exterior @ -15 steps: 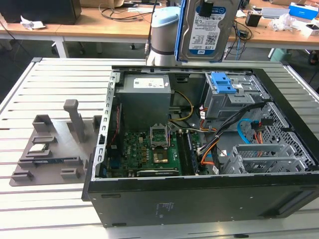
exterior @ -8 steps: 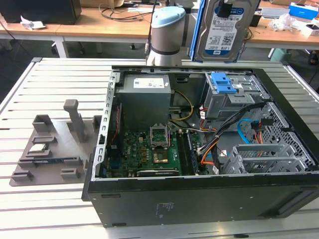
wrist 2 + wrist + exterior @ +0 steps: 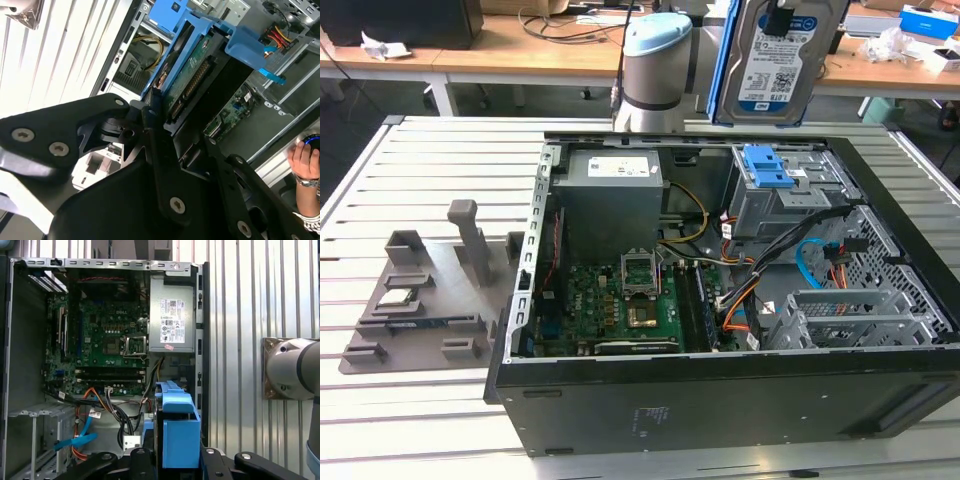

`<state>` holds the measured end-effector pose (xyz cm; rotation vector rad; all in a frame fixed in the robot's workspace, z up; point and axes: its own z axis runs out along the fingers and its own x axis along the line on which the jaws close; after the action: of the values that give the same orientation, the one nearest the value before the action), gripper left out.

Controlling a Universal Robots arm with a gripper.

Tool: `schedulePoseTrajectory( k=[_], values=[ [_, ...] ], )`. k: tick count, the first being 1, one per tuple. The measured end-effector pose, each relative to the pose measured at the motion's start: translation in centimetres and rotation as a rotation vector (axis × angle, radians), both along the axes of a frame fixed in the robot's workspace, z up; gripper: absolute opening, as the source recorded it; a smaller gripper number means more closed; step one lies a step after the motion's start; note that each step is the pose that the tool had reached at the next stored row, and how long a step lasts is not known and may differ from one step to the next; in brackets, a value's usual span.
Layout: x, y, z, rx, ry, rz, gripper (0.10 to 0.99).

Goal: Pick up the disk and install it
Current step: 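Pick up the disk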

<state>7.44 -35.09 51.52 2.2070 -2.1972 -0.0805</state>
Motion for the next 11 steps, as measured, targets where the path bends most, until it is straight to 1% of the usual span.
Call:
schedulePoseTrajectory(
  k=[5,6,11],
  values=[
    [-0.01,-1.03,0.0,0.0,0.0,0.0,0.365],
    [-0.01,-1.38,0.0,0.0,0.0,0.0,0.365],
    [-0.01,-2.22,0.0,0.0,0.0,0.0,0.365]
  ],
)
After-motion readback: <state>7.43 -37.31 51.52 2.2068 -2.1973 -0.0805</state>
